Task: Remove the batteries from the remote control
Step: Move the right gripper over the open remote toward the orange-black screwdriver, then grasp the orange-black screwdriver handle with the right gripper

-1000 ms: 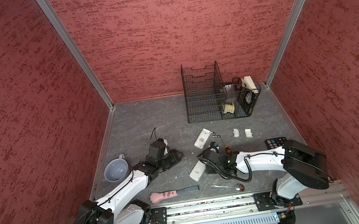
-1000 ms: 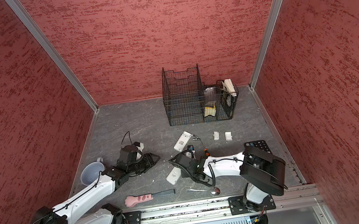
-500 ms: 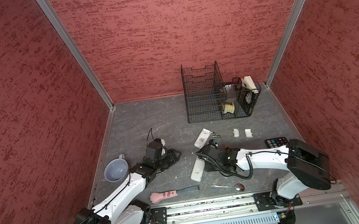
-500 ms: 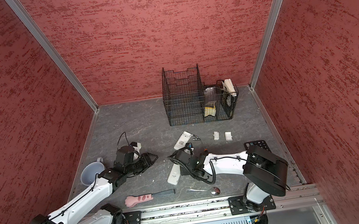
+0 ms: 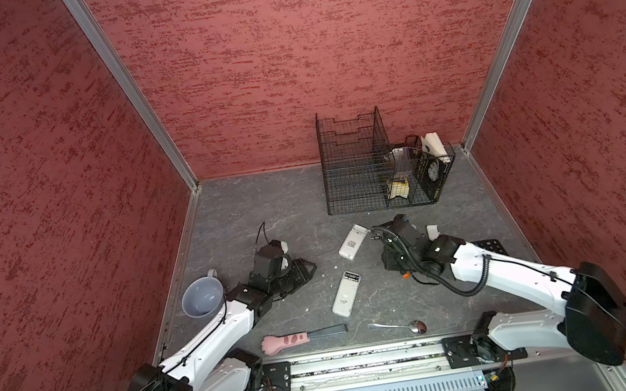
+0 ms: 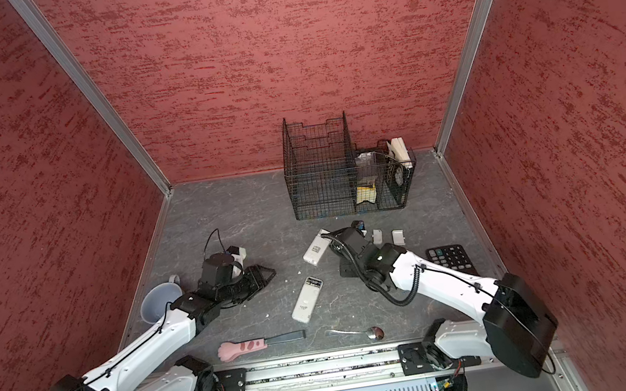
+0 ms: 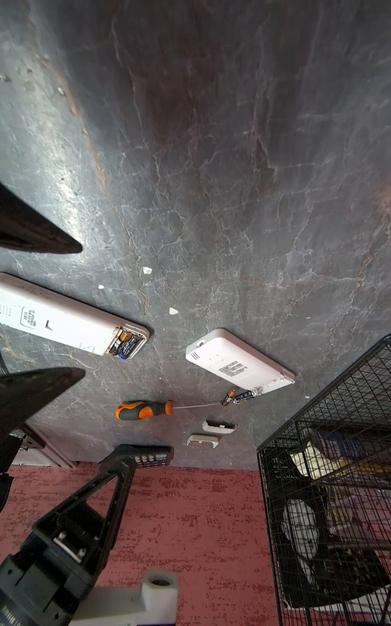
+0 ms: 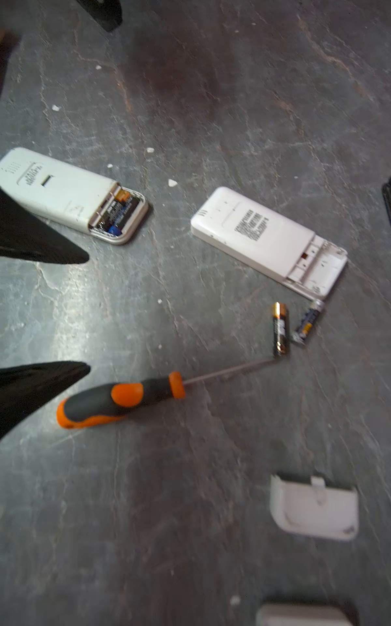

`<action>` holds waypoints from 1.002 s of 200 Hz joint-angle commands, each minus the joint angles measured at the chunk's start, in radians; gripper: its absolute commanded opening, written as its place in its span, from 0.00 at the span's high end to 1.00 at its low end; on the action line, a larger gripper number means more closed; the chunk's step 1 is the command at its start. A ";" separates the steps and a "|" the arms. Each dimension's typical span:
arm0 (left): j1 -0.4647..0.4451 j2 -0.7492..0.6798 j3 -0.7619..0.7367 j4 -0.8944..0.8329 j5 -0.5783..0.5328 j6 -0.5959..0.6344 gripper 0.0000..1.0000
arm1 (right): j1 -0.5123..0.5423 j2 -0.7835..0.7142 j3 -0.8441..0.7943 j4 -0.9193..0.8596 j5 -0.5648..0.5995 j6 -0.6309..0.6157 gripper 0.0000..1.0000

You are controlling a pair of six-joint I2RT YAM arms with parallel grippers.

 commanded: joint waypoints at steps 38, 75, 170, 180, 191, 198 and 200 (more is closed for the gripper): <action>-0.022 -0.050 0.034 -0.048 -0.030 0.001 0.47 | -0.126 -0.028 -0.065 0.008 -0.053 -0.154 0.49; -0.045 -0.054 0.039 -0.055 -0.048 -0.007 0.47 | -0.151 0.015 -0.066 0.036 -0.094 -0.194 0.48; -0.055 -0.070 0.031 -0.066 -0.059 -0.016 0.48 | -0.155 0.091 -0.140 0.109 -0.168 -0.194 0.49; -0.055 -0.074 0.029 -0.064 -0.061 -0.019 0.48 | -0.155 0.092 -0.149 0.113 -0.173 -0.191 0.49; -0.055 -0.075 0.025 -0.064 -0.062 -0.020 0.48 | -0.155 0.092 -0.160 0.121 -0.180 -0.188 0.49; -0.055 -0.075 0.022 -0.062 -0.063 -0.021 0.48 | -0.155 0.092 -0.168 0.130 -0.184 -0.186 0.50; -0.054 -0.075 0.022 -0.062 -0.062 -0.021 0.48 | -0.155 0.092 -0.170 0.131 -0.185 -0.185 0.50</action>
